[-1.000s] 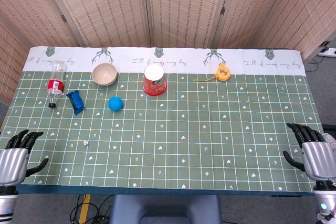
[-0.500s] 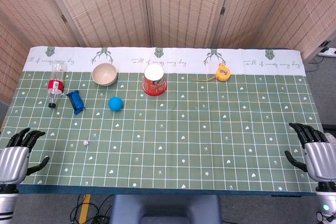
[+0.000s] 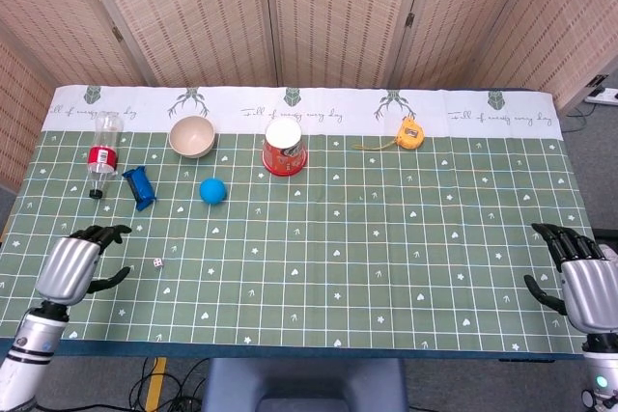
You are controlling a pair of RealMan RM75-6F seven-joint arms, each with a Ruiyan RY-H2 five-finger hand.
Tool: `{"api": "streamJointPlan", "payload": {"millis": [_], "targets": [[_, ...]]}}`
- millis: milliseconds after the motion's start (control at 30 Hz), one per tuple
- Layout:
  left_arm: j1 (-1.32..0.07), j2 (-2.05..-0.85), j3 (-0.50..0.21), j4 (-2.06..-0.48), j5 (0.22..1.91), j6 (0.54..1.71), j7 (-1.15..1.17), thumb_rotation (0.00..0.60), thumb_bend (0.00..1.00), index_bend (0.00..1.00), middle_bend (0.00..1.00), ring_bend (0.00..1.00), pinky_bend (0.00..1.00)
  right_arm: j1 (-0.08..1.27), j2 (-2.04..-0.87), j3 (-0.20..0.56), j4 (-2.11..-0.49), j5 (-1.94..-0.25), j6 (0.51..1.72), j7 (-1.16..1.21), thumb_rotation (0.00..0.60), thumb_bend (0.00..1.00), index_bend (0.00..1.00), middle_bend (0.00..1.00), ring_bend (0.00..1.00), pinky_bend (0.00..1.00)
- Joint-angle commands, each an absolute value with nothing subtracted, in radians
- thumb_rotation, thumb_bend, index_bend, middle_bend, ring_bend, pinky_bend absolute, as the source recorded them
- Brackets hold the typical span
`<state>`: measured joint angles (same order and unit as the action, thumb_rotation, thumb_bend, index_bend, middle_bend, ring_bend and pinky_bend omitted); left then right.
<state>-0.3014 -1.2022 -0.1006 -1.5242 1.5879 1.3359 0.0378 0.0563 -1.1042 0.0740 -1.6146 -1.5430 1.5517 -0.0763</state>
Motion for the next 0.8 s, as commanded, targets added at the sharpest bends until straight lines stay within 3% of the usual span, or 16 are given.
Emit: {"api": "streamJointPlan", "payload": {"millis": [33, 167, 333, 800], "targets": [[-0.364, -1.242, -0.099, -1.465, 1.612, 1.264, -0.011, 0.600, 0.23, 0.37, 0.62, 0.57, 0.79, 0.055, -1.104, 0.074, -1.615, -1.542, 1.552, -0.076, 0.600, 0.19, 0.17, 0.22, 0.19, 0.27], [-0.412, -1.283, -0.091, -1.422, 1.604, 1.193, -0.009, 0.600, 0.23, 0.41, 0.73, 0.67, 0.89, 0.054, -1.101, 0.073, -1.615, -1.540, 1.551, -0.077, 0.600, 0.18, 0.17, 0.22, 0.19, 0.27], [-0.450, -1.324, -0.084, -1.405, 1.559, 1.109, 0.018, 0.600, 0.23, 0.44, 0.79, 0.73, 0.93, 0.052, -1.100, 0.074, -1.615, -1.535, 1.551, -0.078, 0.600, 0.19, 0.17, 0.22, 0.19, 0.27], [-0.482, -1.407, -0.079, -1.329, 1.375, 0.972, 0.149, 0.600, 0.23, 0.45, 0.83, 0.78, 0.94, 0.052, -1.103, 0.074, -1.607, -1.531, 1.546, -0.070, 0.600, 0.18, 0.17, 0.22, 0.19, 0.27]]}}
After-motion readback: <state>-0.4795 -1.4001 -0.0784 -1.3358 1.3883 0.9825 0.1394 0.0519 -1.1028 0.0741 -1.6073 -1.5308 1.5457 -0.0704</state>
